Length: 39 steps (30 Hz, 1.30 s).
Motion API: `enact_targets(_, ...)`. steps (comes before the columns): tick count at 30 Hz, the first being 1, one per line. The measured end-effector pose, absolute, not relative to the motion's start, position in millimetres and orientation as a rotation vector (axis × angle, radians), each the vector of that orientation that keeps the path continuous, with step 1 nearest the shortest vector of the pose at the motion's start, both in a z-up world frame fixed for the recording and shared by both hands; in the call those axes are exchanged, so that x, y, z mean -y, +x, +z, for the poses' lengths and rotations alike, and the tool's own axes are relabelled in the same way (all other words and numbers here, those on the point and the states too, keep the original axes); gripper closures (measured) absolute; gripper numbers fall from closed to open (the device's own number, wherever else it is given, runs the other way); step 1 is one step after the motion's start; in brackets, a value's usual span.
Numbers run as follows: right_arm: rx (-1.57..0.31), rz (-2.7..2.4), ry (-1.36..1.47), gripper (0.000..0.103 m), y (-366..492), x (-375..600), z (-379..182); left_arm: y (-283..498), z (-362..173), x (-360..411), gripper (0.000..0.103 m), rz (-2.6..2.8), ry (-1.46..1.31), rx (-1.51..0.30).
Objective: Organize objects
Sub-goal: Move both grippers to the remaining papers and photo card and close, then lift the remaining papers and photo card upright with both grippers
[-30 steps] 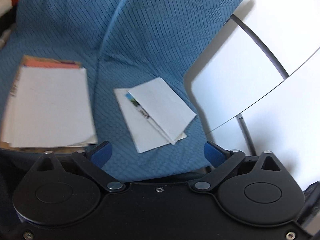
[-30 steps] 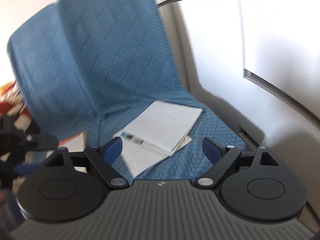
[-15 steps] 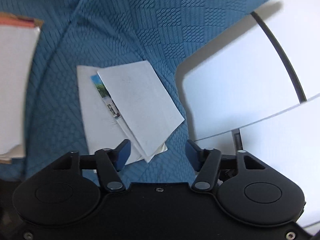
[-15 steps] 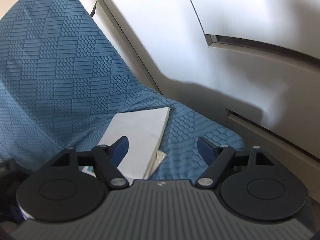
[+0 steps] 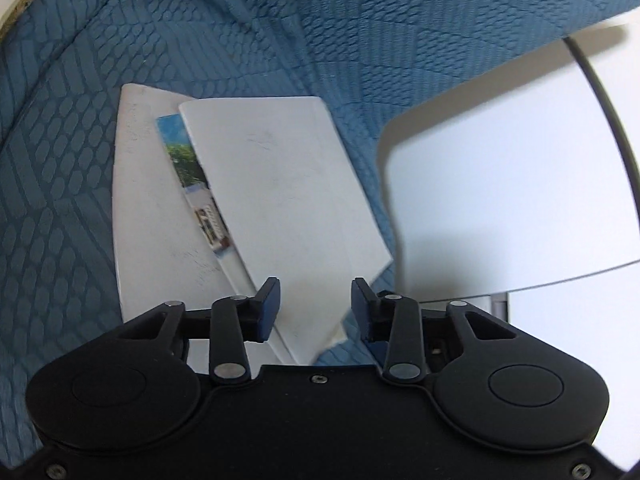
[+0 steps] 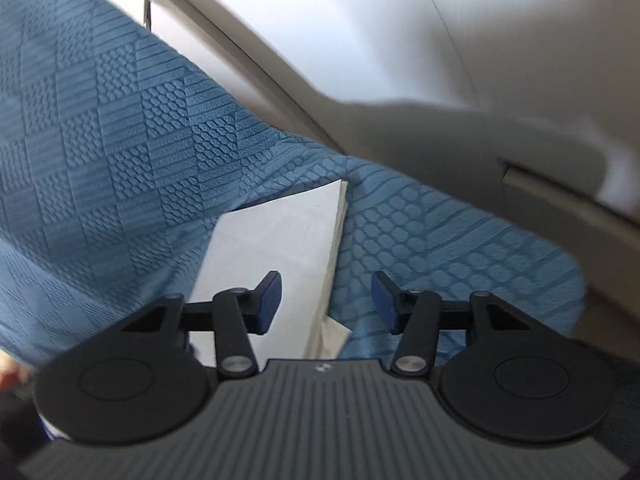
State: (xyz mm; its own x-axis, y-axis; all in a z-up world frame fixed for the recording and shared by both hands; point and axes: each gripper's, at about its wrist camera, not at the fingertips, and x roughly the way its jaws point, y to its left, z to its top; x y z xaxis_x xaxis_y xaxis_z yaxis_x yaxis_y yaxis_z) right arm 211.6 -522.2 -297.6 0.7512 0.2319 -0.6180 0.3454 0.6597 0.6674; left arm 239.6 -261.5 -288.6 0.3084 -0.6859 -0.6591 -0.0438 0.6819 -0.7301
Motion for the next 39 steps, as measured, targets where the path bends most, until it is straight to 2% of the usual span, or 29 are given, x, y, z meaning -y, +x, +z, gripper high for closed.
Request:
enact_targets(5,-0.778,0.012,1.016,0.053,224,522,-313,246,-306,256,0.073,-0.454,-0.767,-1.220)
enact_targets(6,-0.773,0.009,1.017,0.053,225,522,-313,247,-310,255,0.077,-0.443,-0.778,-1.224)
enact_targets(7,-0.773,0.007,1.019,0.053,226,521,-313,247,-312,253,0.089,-0.432,-0.785,-1.234)
enact_targets(8,-0.772,0.006,1.020,0.053,227,521,-313,248,-315,251,0.097,-0.425,-0.789,-1.245)
enact_targets(9,-0.772,-0.001,1.016,0.055,229,521,-313,249,-318,249,0.098,-0.423,-0.802,-1.253)
enact_targets(19,-0.748,-0.004,1.101,0.053,238,525,-322,253,-336,235,0.101,-0.458,-0.944,-1.288)
enact_targets(21,-0.743,0.003,1.138,0.053,237,528,-324,254,-336,236,0.093,-0.484,-0.970,-1.287)
enact_targets(23,-0.736,0.029,1.173,0.053,237,529,-326,255,-335,236,0.079,-0.502,-0.999,-1.274)
enact_targets(26,-0.740,0.093,1.224,0.053,240,527,-330,256,-331,236,0.069,-0.508,-1.016,-1.254)
enact_targets(31,-0.767,0.163,1.250,0.052,246,519,-333,258,-330,230,0.061,-0.496,-1.064,-1.257)
enact_targets(39,-0.757,0.223,1.298,0.052,238,516,-329,244,-332,225,0.058,-0.507,-1.172,-1.252)
